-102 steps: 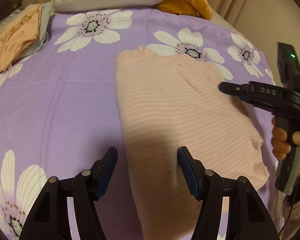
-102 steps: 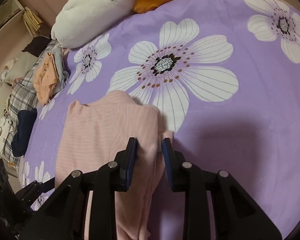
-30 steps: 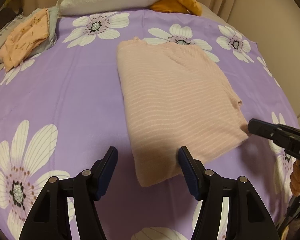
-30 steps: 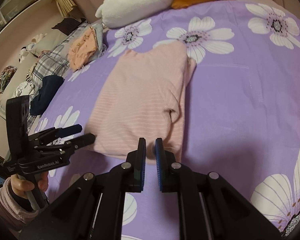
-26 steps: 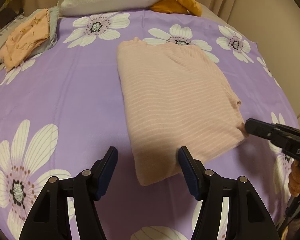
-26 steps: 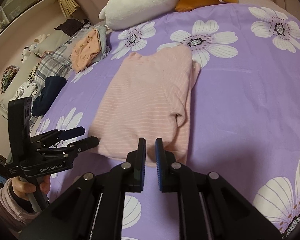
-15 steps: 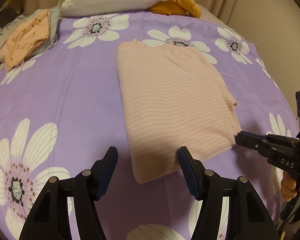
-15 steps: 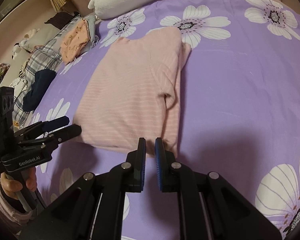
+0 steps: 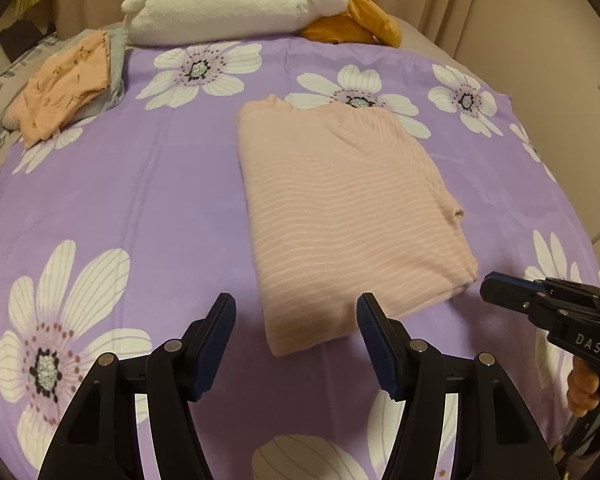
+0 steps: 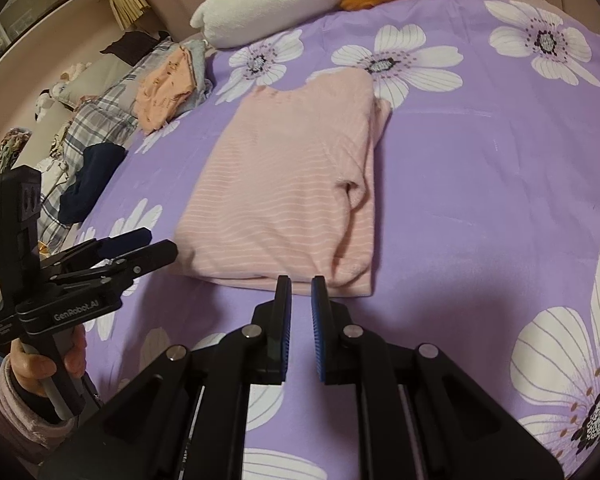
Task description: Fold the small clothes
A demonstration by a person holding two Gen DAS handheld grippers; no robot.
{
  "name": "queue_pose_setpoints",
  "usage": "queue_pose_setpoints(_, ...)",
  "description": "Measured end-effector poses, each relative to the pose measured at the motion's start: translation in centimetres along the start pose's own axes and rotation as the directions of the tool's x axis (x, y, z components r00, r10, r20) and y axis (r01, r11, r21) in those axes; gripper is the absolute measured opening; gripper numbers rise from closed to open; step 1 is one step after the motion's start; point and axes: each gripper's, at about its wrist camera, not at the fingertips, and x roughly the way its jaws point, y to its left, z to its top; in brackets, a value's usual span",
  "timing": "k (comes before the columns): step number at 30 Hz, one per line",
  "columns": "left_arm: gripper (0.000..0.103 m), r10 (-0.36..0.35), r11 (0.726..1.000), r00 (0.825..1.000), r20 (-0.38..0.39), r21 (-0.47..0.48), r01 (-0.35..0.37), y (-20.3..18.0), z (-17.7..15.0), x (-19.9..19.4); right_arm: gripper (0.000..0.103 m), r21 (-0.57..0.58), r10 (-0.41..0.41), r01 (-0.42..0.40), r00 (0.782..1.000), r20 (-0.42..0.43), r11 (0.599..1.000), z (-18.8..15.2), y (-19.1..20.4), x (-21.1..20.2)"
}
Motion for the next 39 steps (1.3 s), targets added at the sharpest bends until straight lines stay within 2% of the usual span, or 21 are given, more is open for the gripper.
queue_pose_setpoints(6, 0.063, 0.007, 1.0, 1.0, 0.007, 0.002, -0.007, -0.2, -0.1, -0.8, 0.014, -0.02, 0.013, -0.012, 1.0, 0.015, 1.0, 0.0, 0.9, -0.9)
queue_pose_setpoints(9, 0.07, 0.02, 1.0, 1.0, 0.016, 0.002, -0.02, -0.2, -0.2, -1.1, 0.014, -0.024, 0.018, -0.017, 1.0, 0.022, 1.0, -0.1, 1.3, -1.3)
queue_pose_setpoints(18, 0.07, 0.037, 0.999, 0.999, 0.019, -0.006, -0.037, -0.3, -0.6, -2.2, 0.015, -0.028, 0.019, -0.018, 0.999, 0.03, 0.999, -0.4, 1.8, -2.0)
queue_pose_setpoints(21, 0.07, 0.081, 0.997, 0.997, 0.01, -0.004, -0.081, -0.4, -0.7, -2.3, 0.015, -0.03, 0.021, -0.02, 0.999, 0.033, 0.999, -0.6, 2.0, -2.3)
queue_pose_setpoints(27, 0.071, 0.105, 0.994, 0.994, 0.018, -0.012, -0.105, -0.2, -0.8, -2.8, 0.017, -0.027, 0.02, -0.019, 0.999, 0.028, 0.999, -0.7, 2.1, -2.4)
queue_pose_setpoints(39, 0.071, 0.086, 0.996, 0.996, 0.031, -0.024, -0.085, -0.3, -1.0, -3.5, 0.018, -0.052, 0.025, -0.023, 0.999, 0.044, 0.998, -0.6, 3.1, -3.1)
